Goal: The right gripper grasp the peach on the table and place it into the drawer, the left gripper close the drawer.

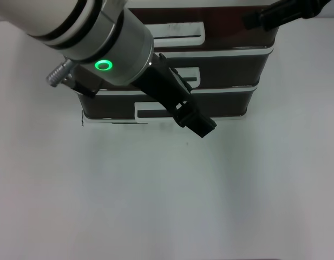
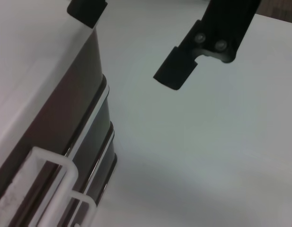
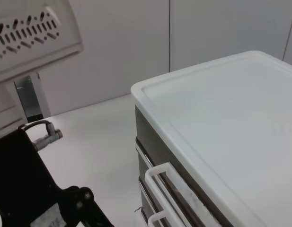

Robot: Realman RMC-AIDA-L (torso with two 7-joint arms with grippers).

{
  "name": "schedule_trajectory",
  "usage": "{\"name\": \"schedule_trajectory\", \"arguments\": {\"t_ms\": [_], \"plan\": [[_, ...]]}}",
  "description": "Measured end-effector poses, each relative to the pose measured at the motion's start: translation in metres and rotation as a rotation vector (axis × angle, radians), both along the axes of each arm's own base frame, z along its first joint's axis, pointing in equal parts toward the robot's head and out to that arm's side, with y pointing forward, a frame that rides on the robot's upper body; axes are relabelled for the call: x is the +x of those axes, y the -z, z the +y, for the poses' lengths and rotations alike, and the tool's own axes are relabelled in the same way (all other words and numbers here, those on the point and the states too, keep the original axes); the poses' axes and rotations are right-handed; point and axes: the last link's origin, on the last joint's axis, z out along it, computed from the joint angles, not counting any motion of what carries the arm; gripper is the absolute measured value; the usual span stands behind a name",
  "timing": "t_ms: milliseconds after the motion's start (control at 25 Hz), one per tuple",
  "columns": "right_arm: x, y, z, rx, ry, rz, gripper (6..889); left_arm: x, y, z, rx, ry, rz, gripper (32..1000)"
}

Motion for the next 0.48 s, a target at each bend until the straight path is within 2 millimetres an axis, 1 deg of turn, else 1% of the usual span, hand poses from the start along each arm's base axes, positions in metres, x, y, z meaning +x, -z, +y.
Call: {"name": "schedule_trajectory", "arguments": {"t_ms": [480], "plan": [[0.0020,-0.0023,-0.0026,-0.007,0.019,-0.002,867,-0.0038,0.0000,-0.0004,-0.001,-0.013,0.001,812]]}}
